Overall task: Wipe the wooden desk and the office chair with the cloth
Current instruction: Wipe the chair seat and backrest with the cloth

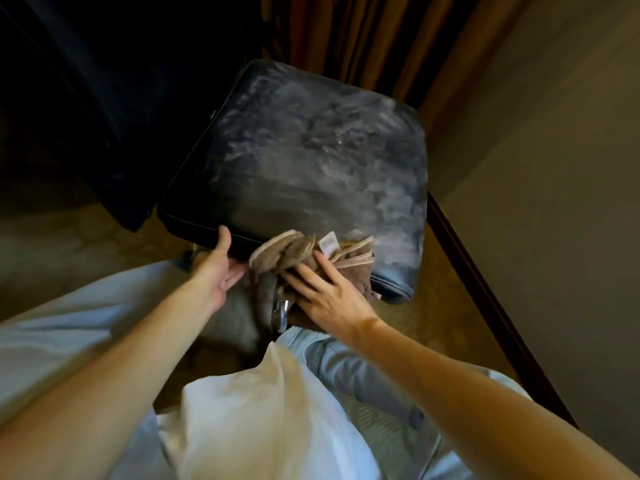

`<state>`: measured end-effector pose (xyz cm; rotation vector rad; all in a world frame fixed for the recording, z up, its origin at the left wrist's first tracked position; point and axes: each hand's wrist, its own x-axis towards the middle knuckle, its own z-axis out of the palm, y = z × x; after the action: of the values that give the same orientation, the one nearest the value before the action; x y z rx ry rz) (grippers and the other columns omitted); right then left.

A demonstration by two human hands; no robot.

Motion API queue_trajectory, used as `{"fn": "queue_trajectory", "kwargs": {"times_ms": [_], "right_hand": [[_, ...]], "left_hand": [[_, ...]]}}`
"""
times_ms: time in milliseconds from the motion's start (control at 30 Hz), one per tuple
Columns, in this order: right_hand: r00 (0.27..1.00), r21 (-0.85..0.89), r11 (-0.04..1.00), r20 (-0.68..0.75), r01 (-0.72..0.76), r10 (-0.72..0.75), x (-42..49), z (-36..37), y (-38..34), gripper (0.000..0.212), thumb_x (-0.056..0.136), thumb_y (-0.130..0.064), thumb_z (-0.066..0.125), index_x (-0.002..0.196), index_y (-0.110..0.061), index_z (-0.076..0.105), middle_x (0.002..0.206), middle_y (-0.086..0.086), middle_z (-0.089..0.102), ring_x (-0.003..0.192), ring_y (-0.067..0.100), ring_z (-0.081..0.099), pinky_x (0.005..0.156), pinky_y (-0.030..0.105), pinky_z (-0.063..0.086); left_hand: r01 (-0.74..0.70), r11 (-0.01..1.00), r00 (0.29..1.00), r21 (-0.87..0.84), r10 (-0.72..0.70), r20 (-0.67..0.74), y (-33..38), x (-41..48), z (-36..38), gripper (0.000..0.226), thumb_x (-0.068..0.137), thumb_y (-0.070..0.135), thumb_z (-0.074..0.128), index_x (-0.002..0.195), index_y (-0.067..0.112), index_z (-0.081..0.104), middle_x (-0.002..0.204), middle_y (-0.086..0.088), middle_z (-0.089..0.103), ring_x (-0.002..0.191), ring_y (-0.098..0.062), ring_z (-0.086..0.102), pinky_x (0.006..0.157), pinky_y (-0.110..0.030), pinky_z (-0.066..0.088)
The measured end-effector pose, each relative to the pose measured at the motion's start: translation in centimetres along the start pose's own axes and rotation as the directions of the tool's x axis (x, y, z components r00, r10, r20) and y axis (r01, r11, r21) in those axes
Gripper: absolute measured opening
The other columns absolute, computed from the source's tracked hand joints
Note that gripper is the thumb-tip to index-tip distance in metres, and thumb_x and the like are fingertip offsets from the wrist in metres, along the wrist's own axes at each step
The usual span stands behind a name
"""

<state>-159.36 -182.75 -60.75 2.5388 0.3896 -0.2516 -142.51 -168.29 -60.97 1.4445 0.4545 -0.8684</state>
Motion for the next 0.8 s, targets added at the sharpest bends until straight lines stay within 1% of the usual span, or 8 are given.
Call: {"fn": "queue_trajectory", "kwargs": {"times_ms": [67, 133, 233, 333, 400, 467, 600, 800], "right_hand": [[0.994, -0.068, 0.996, 0.099, 0.057, -0.05, -2.3, 1.5, 0.7, 0.047, 0.093, -0.032, 0.064, 0.139, -0.028, 0.063, 0.161, 0.002, 0.043, 0.156, 0.031, 0.019, 0.117, 0.066, -0.021], [0.991, -0.053, 0.997, 0.12, 0.058, -0.052, -6.9, 4.0, 1.8, 0.035, 0.073, -0.034, 0.082, 0.107, -0.025, 0.082, 0.128, -0.002, 0.071, 0.141, 0.024, 0.046, 0.127, 0.059, 0.002], [0.987, 0.122, 0.989, 0.147, -0.082, 0.064, -16.3, 8.0, 4.0, 0.038, 0.063, -0.014, 0.091, 0.1, -0.009, 0.082, 0.117, 0.013, 0.074, 0.131, 0.033, 0.05, 0.128, 0.052, 0.014], [0.923, 0.108, 0.937, 0.244, -0.331, 0.298, -22.0, 8.5, 7.3, 0.064, 0.037, -0.006, 0.099, 0.098, -0.003, 0.079, 0.117, 0.025, 0.07, 0.122, 0.043, 0.046, 0.108, 0.066, 0.026], [0.94, 0.09, 0.949, 0.191, -0.302, 0.281, -22.8, 7.0, 8.7, 0.057, 0.059, -0.012, 0.088, 0.115, -0.01, 0.077, 0.131, 0.023, 0.065, 0.126, 0.045, 0.049, 0.102, 0.066, 0.031], [0.978, 0.141, 0.969, -0.032, -0.202, 0.208, -20.6, 5.4, 8.4, 0.042, 0.089, -0.017, 0.059, 0.129, -0.018, 0.072, 0.139, 0.016, 0.062, 0.129, 0.041, 0.049, 0.105, 0.063, 0.032], [0.926, 0.213, 0.977, -0.363, -0.026, 0.104, -11.9, 1.3, 3.9, 0.029, 0.106, -0.015, 0.048, 0.123, -0.023, 0.071, 0.146, 0.01, 0.059, 0.136, 0.035, 0.053, 0.11, 0.06, 0.035], [0.944, 0.179, 0.984, -0.322, -0.018, 0.076, -6.1, 1.4, 1.4, 0.031, 0.101, -0.018, 0.048, 0.12, -0.027, 0.07, 0.143, 0.005, 0.059, 0.137, 0.031, 0.047, 0.112, 0.056, 0.029]], "left_hand": [[-0.006, 1.0, 1.0, 0.019, 0.007, -0.022, 0.1, 0.6, -0.2, 0.069, 0.098, 0.058, 0.053, 0.145, 0.008, 0.049, 0.143, -0.02, 0.059, 0.115, -0.025, 0.067, 0.104, -0.035, 0.051], [-0.007, 1.0, 0.999, 0.029, 0.008, -0.031, 0.3, 0.8, -0.1, 0.07, 0.099, 0.056, 0.053, 0.145, 0.005, 0.047, 0.143, -0.022, 0.058, 0.118, -0.025, 0.065, 0.106, -0.034, 0.05], [-0.026, 0.999, 0.998, 0.027, 0.027, -0.054, 0.1, 0.4, 0.4, 0.064, 0.098, 0.054, 0.055, 0.141, 0.006, 0.05, 0.137, -0.019, 0.063, 0.112, -0.021, 0.068, 0.098, -0.029, 0.053], [-0.064, 0.997, 0.993, 0.039, 0.068, -0.096, -0.2, 0.2, 0.5, 0.065, 0.098, 0.056, 0.054, 0.142, 0.008, 0.05, 0.136, -0.017, 0.064, 0.117, -0.021, 0.068, 0.092, -0.026, 0.054], [-0.083, 0.995, 0.992, 0.05, 0.087, -0.089, -0.1, 0.1, 0.5, 0.071, 0.096, 0.06, 0.054, 0.145, 0.01, 0.048, 0.139, -0.016, 0.062, 0.121, -0.021, 0.066, 0.092, -0.026, 0.054], [-0.08, 0.996, 0.994, 0.045, 0.084, -0.076, 0.4, 0.2, 0.0, 0.075, 0.095, 0.062, 0.053, 0.15, 0.012, 0.045, 0.144, -0.016, 0.059, 0.125, -0.023, 0.063, 0.104, -0.032, 0.051], [-0.044, 0.999, 0.998, 0.029, 0.045, -0.044, 1.3, 0.6, -0.9, 0.084, 0.094, 0.065, 0.053, 0.156, 0.013, 0.035, 0.151, -0.017, 0.051, 0.128, -0.024, 0.06, 0.11, -0.036, 0.048], [0.011, 0.998, 1.0, 0.054, -0.012, 0.018, 1.8, 0.0, -1.7, 0.082, 0.1, 0.06, 0.048, 0.162, 0.016, 0.019, 0.154, -0.017, 0.048, 0.123, -0.024, 0.062, 0.111, -0.04, 0.047]]}}
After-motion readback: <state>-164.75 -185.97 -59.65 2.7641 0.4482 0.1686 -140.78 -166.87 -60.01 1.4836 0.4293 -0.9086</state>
